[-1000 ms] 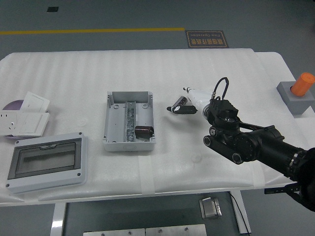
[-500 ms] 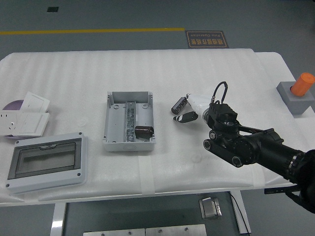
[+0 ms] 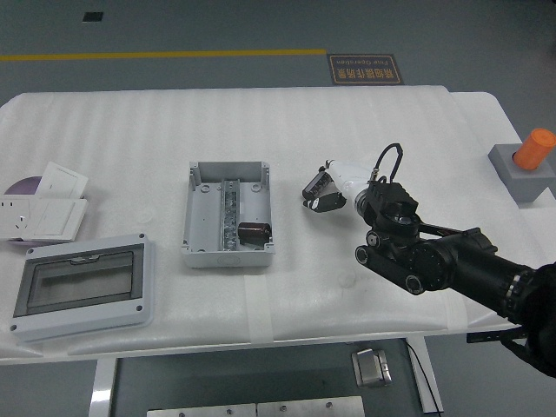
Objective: Pick up the battery,place it into the box
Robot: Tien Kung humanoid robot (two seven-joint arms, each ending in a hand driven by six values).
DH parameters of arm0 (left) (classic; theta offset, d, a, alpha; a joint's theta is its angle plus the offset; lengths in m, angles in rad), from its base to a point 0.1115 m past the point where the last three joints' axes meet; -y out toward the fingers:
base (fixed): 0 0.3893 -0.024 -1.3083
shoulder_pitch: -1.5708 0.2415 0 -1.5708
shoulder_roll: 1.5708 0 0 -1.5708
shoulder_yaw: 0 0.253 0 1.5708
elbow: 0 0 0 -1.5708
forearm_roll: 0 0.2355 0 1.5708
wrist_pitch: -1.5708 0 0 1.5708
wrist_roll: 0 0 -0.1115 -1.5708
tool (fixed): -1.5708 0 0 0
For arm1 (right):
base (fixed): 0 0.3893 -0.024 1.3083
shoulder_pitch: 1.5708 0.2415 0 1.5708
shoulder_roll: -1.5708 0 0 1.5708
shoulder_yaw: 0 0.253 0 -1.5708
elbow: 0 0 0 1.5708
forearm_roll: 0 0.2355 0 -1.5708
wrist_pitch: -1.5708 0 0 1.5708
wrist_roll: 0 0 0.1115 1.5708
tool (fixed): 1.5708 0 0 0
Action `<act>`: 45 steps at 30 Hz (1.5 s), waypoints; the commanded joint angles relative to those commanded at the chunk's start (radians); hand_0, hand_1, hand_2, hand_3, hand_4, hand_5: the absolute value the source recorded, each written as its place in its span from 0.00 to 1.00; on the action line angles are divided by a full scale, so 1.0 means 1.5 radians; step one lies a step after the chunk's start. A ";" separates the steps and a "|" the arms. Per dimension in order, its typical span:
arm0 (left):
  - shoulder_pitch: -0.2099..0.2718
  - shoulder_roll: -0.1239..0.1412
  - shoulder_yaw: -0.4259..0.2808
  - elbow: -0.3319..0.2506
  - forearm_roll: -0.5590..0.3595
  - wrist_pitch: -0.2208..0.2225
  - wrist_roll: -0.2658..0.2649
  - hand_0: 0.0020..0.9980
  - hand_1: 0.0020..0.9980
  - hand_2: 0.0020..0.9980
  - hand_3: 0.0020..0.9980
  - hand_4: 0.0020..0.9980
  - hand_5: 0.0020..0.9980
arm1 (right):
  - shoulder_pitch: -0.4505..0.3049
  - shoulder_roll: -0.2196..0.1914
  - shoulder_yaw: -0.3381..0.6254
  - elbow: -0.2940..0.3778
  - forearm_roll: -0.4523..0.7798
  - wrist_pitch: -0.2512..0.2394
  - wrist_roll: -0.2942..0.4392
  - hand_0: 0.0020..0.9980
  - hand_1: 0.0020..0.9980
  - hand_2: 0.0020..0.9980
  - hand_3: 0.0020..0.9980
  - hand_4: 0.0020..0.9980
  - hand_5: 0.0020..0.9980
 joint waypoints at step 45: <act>0.005 -0.003 0.003 0.002 -0.006 -0.001 -0.002 0.65 0.67 0.59 0.62 0.73 0.50 | -0.020 -0.012 0.004 0.039 -0.020 -0.061 0.034 0.43 0.62 0.59 0.69 0.28 0.13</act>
